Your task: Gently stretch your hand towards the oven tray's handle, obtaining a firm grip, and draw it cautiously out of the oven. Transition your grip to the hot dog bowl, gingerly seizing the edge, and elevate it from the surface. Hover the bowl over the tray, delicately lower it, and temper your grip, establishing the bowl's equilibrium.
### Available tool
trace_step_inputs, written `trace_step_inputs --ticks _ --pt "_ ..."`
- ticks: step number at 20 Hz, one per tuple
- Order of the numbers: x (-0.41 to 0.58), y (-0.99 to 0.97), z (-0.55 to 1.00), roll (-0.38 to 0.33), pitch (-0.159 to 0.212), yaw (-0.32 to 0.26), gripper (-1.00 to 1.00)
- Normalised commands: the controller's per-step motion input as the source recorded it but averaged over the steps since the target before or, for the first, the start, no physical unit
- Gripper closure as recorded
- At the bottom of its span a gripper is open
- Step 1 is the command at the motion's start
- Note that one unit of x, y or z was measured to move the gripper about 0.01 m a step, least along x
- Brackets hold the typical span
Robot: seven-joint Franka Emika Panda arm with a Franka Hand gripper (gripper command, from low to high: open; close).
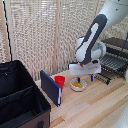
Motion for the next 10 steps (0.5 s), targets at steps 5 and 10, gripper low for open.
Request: trace_step_inputs --ticks 5,10 --pt "0.000 0.00 -0.10 0.030 0.000 0.033 1.00" --pt "-0.033 0.01 0.00 -0.003 -0.008 0.020 1.00"
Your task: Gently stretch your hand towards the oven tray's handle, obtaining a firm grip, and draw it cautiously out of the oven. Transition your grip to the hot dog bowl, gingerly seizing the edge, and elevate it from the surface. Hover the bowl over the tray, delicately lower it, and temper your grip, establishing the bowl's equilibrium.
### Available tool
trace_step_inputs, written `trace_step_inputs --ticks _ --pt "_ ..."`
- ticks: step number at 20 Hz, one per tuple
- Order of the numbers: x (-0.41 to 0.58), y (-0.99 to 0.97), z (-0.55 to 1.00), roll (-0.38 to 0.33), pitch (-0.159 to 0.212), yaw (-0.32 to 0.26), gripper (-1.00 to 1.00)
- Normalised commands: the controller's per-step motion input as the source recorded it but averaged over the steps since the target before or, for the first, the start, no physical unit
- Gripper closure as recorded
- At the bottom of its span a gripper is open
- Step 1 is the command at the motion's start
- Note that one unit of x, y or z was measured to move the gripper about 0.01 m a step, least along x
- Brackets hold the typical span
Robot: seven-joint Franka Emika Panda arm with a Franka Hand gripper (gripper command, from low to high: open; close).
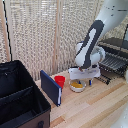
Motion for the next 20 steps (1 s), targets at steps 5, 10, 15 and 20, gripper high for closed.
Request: trace_step_inputs --ticks 5,10,15,20 --pt "-0.013 0.00 -0.02 0.000 -0.001 0.041 1.00" --pt "0.005 0.00 0.07 -0.008 -0.025 -0.015 1.00" --pt "0.130 0.07 0.51 -0.004 -0.009 -0.036 1.00" --pt "0.357 0.06 0.78 -0.001 -0.013 -0.056 1.00"
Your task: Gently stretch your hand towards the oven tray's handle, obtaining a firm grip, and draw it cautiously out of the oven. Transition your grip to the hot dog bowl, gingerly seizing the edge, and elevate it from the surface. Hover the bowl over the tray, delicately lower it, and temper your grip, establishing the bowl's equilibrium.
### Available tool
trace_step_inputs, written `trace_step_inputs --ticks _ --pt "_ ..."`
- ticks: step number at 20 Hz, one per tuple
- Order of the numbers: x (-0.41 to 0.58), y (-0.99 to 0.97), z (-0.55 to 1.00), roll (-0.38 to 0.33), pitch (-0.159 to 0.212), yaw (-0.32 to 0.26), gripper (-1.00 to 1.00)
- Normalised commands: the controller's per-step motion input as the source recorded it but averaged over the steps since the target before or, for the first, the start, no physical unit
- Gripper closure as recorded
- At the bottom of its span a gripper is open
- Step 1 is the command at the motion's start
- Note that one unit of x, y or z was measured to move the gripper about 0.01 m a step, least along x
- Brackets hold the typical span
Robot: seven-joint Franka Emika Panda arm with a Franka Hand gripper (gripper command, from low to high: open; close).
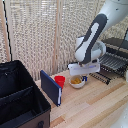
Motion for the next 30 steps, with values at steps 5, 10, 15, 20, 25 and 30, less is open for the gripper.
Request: trace_step_inputs --ticks 5,10,15,20,25,30 --pt "0.444 0.08 0.76 -0.016 -0.031 -0.126 1.00" --pt "0.547 0.07 0.66 -0.071 -0.041 -0.145 1.00" --pt "0.594 0.01 0.53 -0.127 -0.018 -0.172 1.00" --pt "0.535 -0.34 0.43 -0.007 -0.017 -0.146 1.00" --pt "0.330 -0.79 0.34 0.110 -0.043 -0.042 1.00" --pt "0.210 -0.85 0.39 0.098 -0.018 -0.037 1.00"
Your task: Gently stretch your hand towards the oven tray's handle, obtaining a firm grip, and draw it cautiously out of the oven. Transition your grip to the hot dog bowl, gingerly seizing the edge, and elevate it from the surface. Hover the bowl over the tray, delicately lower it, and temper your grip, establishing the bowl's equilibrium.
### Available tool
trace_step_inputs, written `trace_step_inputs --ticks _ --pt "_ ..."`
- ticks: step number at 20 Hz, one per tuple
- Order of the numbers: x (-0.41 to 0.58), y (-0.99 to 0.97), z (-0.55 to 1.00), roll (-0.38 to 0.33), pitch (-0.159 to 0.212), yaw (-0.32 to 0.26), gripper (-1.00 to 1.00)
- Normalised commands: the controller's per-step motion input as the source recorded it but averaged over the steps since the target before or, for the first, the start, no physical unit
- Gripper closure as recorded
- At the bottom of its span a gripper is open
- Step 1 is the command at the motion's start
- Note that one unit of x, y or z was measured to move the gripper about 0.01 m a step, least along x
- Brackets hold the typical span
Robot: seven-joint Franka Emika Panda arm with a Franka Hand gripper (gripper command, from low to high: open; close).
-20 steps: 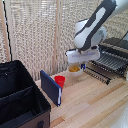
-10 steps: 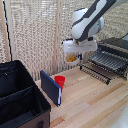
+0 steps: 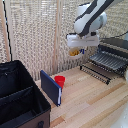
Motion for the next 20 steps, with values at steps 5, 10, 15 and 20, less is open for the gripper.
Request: trace_step_inputs --ticks 5,10,15,20 --pt "0.031 -0.80 0.41 0.046 0.000 -0.102 1.00" --pt "0.000 -0.62 0.19 0.002 -0.018 -0.205 1.00" --pt "0.000 -0.44 0.07 0.000 -0.043 -0.279 1.00" --pt "0.000 -0.52 0.09 0.000 -0.031 -0.250 1.00"
